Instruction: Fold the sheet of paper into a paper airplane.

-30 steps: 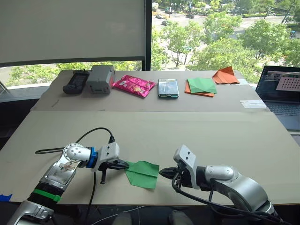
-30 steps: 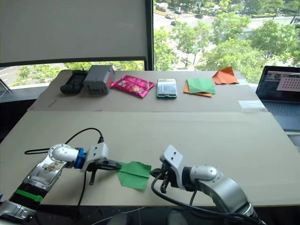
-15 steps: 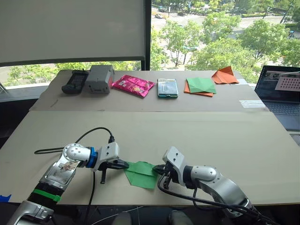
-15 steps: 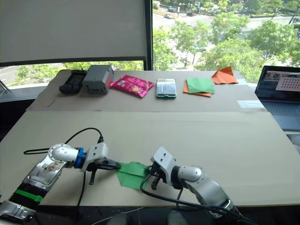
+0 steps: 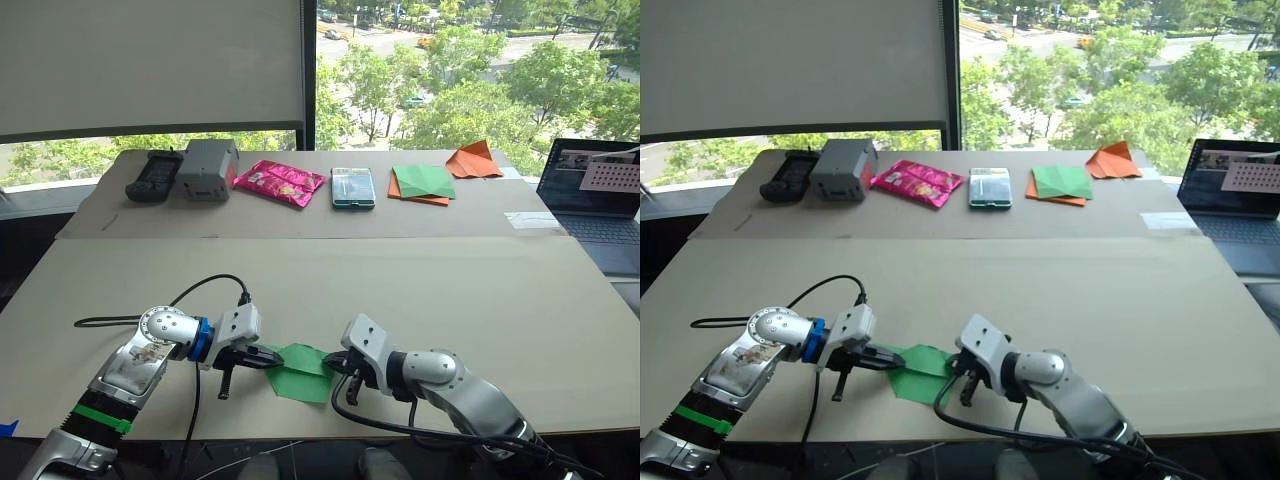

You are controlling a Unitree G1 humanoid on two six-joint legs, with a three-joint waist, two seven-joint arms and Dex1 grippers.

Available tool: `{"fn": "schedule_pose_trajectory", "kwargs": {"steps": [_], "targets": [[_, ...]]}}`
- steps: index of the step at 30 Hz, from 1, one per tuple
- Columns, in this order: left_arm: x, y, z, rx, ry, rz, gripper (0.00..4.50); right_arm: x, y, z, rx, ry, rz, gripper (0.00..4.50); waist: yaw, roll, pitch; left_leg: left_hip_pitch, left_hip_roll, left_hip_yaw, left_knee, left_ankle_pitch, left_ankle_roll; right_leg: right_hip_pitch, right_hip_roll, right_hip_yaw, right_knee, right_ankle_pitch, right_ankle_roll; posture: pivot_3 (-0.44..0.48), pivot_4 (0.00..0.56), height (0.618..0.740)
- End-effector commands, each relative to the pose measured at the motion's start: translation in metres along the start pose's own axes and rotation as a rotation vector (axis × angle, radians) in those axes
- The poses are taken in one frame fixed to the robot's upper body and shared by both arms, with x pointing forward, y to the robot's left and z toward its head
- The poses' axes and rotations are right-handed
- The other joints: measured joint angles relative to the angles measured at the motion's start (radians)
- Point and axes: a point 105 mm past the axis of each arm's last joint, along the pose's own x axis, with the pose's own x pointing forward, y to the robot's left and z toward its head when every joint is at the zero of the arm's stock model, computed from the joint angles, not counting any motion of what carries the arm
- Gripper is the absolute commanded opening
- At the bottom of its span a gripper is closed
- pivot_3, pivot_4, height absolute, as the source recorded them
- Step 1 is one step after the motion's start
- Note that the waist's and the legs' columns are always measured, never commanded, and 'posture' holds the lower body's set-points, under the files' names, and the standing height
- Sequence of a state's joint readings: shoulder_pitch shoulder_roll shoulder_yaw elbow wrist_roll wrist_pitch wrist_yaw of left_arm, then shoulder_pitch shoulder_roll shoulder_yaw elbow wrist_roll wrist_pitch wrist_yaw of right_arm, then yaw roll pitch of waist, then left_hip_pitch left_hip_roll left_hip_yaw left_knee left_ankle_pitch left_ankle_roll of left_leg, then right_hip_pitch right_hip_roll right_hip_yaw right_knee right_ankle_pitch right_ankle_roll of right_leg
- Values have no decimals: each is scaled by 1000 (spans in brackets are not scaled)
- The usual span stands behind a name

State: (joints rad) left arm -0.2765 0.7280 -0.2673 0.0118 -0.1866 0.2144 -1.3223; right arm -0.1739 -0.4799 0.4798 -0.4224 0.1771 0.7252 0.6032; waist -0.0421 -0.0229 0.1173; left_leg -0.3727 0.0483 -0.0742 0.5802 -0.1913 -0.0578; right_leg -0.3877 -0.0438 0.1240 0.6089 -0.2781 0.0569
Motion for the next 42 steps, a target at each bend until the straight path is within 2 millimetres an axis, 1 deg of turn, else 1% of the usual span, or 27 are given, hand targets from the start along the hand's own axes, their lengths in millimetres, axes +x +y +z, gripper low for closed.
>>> {"fn": "schedule_pose_trajectory", "kwargs": {"steps": [1,5,9,15,22,32,37,42], "targets": [[5,3,0,46,18,1,0,4,4,-32,68,136,-1,62,0,-1,-1,0,0,0,0,0,0,0,0,0,0,0,0,0,150,740],[10,7,-8,62,59,15,0,4,5,-31,76,136,0,62,0,-1,-2,0,0,0,0,0,0,0,0,0,0,0,0,0,150,740],[11,3,-14,63,83,-9,0,4,6,-31,81,142,0,62,-1,0,-4,1,0,0,-1,0,0,0,0,0,0,0,0,0,150,740],[0,-2,-30,46,146,-23,0,4,2,-33,98,163,-15,62,-3,0,-5,2,0,0,-2,0,0,0,0,0,0,0,0,0,150,740],[-10,0,-37,21,167,5,0,4,2,-32,108,165,-17,62,-4,0,-8,4,0,0,-5,0,0,0,0,0,1,0,0,0,150,740],[-25,-5,-54,-10,215,25,0,3,2,-32,115,167,-16,62,-3,2,-8,4,1,0,-5,0,0,0,0,0,1,0,-1,0,150,740],[-33,-4,-61,-19,240,42,0,2,3,-32,117,168,-11,62,-3,2,-7,4,1,0,-5,-3,-4,0,0,0,1,-1,-1,0,150,740],[-36,-5,-62,-21,240,46,0,3,4,-32,119,167,-9,62,-3,3,-7,4,1,0,-5,-3,-5,0,0,0,1,-1,-1,0,150,740]]}}
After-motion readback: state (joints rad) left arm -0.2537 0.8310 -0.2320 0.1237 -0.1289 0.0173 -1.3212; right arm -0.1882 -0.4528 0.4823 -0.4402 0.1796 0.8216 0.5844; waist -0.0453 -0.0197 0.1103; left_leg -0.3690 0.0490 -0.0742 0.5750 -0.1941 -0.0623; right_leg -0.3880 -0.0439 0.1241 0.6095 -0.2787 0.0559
